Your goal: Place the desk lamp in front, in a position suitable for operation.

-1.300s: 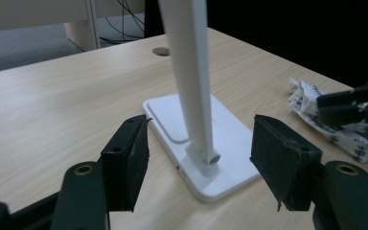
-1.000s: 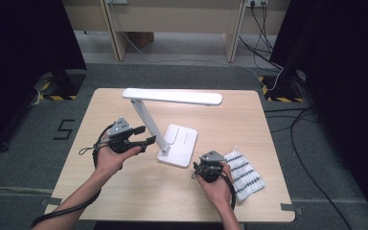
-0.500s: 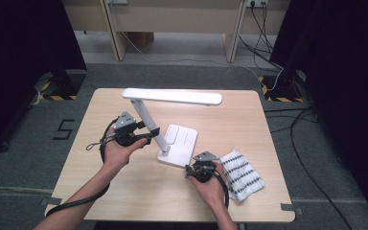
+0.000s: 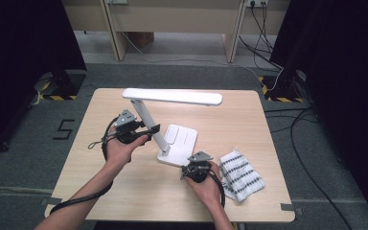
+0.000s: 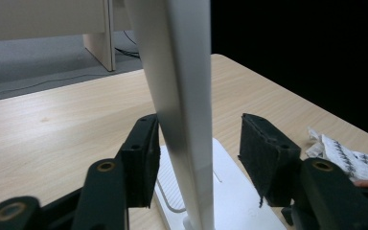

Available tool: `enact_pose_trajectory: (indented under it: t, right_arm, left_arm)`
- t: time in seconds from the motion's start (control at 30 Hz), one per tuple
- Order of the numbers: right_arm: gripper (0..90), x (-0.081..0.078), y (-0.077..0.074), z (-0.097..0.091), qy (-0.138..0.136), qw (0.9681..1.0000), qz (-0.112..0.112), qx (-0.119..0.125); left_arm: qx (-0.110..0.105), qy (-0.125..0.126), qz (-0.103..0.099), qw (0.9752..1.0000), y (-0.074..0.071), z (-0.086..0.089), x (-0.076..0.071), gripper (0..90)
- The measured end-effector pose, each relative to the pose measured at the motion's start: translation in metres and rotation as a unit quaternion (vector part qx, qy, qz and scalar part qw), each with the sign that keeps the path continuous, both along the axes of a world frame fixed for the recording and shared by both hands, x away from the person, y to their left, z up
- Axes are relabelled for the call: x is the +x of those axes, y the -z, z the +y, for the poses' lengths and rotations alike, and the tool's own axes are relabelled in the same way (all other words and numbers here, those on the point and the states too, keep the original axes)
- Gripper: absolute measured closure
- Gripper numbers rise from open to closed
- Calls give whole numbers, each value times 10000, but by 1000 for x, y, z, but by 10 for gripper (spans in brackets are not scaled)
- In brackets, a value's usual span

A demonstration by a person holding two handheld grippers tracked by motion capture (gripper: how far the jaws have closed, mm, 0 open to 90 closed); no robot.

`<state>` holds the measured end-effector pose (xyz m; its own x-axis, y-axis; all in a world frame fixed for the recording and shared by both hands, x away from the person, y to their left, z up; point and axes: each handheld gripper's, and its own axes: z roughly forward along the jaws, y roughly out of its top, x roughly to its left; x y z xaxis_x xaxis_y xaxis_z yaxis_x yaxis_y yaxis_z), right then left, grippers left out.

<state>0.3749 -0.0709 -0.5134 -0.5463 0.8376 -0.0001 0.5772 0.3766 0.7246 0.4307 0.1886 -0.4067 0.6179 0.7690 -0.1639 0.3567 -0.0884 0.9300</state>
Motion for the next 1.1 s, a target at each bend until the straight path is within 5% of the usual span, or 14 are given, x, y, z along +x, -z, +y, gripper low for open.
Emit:
enact_pose_trajectory:
  t: [0.6,1.1]
  right_arm:
    - [534,1,0,5,-80,9998,-129,-118]
    - [554,8,0,3,-44,9997,-167,-170]
  left_arm:
    - [49,-162,-28,9999,0,1,-1,653]
    - [91,-306,-57,9995,0,0,-8,639]
